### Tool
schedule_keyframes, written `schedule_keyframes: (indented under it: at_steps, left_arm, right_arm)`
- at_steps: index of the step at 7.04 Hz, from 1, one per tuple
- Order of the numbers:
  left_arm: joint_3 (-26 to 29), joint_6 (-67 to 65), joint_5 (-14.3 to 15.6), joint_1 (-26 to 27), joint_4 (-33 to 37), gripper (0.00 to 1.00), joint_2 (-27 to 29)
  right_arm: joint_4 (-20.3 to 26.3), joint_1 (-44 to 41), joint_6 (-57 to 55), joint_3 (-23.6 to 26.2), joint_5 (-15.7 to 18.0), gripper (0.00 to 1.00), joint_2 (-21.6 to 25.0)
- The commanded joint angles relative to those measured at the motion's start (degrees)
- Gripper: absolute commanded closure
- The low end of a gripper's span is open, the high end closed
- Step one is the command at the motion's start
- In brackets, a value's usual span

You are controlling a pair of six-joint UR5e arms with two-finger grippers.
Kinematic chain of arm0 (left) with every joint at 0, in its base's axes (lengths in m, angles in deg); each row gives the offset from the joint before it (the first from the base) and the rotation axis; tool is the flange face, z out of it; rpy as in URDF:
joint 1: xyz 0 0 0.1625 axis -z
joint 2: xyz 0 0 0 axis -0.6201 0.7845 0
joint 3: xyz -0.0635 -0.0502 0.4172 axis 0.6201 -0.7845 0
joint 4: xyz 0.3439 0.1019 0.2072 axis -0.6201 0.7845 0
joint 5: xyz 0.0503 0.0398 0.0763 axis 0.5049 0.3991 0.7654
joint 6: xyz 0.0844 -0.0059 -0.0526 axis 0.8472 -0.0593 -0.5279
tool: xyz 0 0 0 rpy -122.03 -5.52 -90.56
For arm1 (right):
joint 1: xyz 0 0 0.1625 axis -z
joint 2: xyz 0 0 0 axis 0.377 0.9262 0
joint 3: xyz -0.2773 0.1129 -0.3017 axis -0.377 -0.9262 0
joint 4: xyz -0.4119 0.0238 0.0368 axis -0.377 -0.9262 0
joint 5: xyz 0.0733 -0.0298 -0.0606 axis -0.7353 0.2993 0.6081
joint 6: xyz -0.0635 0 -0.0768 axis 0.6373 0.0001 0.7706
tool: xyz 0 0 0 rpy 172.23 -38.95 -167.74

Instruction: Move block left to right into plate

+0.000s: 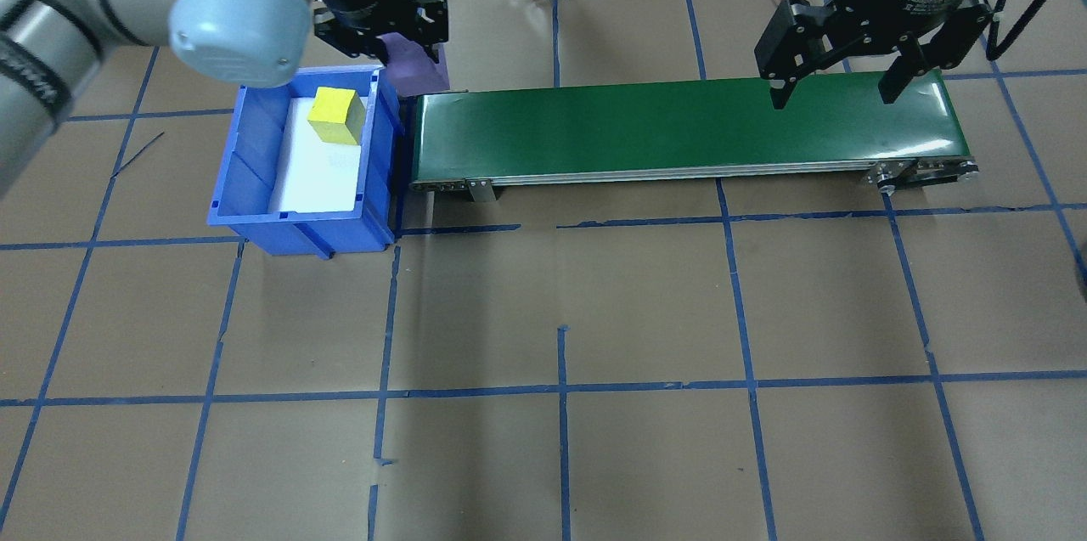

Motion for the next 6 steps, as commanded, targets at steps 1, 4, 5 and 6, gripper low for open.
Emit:
schedule_keyframes:
  at_steps: [1, 4, 5, 6]
  left_arm:
    - [-0.1, -2.5, 0.0, 2.5, -3.8, 0.83, 7.8]
    - [-3.9, -1.9, 0.1, 2.8, -3.9, 0.24, 9.0]
    - [-2.5, -0.9, 0.6, 2.8, -4.9, 0.0, 7.7]
    - [-1.4, -0.6, 0.9, 2.5, -4.9, 0.0, 6.1]
  right_arm:
    - [-0.1, 0.0, 0.0, 0.0, 0.0, 0.0, 0.0]
    - [-0.1, 0.0, 0.0, 0.0, 0.0, 0.0, 0.0]
    - [-0.1, 0.0, 0.0, 0.0, 0.0, 0.0, 0.0]
    - [0.0, 0.0, 0.0, 0.0, 0.0, 0.0, 0.0]
